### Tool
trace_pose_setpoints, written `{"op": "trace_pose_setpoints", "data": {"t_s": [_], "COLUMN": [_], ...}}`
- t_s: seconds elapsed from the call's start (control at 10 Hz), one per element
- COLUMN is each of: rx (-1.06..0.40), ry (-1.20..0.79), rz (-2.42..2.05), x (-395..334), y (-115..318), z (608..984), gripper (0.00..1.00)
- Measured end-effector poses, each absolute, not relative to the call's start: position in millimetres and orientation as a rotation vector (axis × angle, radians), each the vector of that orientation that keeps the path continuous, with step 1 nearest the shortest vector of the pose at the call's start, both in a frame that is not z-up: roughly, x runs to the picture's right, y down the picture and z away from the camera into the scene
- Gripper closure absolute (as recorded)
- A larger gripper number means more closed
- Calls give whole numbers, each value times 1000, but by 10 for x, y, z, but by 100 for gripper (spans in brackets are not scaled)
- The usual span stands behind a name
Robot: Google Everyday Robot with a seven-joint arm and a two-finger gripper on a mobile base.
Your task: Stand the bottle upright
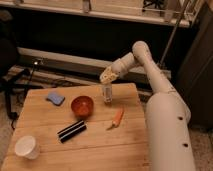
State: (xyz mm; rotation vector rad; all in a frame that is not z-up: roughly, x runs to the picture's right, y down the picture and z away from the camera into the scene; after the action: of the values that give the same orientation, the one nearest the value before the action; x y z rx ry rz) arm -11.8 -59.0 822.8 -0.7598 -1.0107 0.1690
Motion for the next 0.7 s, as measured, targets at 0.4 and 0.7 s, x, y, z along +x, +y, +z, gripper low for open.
{"op": "trace_pose_setpoints", "data": {"t_s": [0.4, 0.7], "rx": [-696, -684], "ry": [-961, -976], "rz": [100, 121], "x": [-114, -135], "y": [-528, -535], "z": [8495, 8531], "gripper": [48, 21]}}
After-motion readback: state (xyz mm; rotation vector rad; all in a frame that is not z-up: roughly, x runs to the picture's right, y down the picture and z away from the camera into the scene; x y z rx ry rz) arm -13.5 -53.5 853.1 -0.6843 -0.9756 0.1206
